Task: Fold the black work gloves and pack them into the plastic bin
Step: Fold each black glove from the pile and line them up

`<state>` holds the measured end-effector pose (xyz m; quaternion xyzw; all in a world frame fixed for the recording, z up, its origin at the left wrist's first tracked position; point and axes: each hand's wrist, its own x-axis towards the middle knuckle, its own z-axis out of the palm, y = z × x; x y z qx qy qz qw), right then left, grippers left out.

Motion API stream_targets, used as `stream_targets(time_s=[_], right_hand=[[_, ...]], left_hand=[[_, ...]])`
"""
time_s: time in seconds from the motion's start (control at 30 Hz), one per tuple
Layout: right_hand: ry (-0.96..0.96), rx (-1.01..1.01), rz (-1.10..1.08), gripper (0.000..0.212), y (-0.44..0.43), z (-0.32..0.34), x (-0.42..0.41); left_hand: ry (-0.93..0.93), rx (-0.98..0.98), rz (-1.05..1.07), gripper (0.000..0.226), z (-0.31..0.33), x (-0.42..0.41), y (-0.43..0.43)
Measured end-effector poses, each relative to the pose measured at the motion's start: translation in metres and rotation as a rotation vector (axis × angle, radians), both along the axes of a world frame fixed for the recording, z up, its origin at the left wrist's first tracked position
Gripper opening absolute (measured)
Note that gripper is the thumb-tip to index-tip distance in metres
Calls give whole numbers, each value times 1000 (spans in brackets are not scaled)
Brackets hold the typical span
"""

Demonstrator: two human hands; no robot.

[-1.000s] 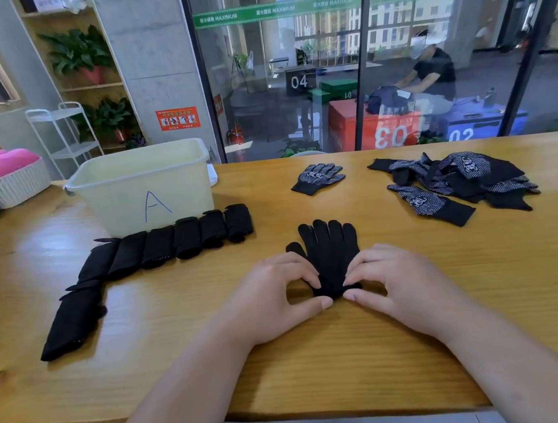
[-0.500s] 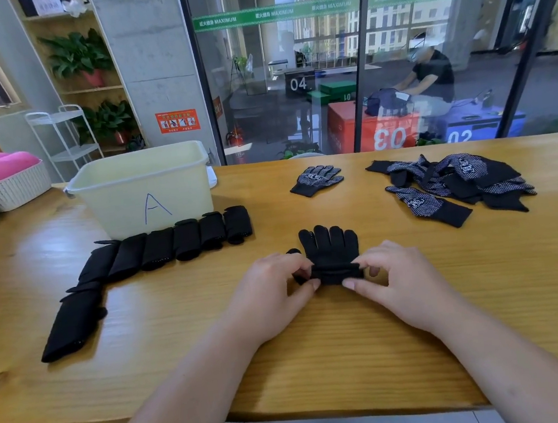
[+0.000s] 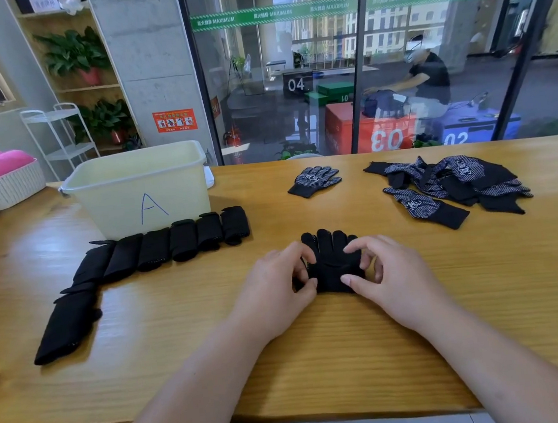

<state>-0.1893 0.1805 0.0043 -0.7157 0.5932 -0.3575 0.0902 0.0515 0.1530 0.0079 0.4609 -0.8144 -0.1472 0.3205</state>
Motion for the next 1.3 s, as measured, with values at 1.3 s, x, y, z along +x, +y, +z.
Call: stream_targets(time_s=[1.3], right_hand=[[294, -160, 5, 18, -1, -1, 3]], left_hand=[[-187, -262, 40, 23, -5, 2, -13]])
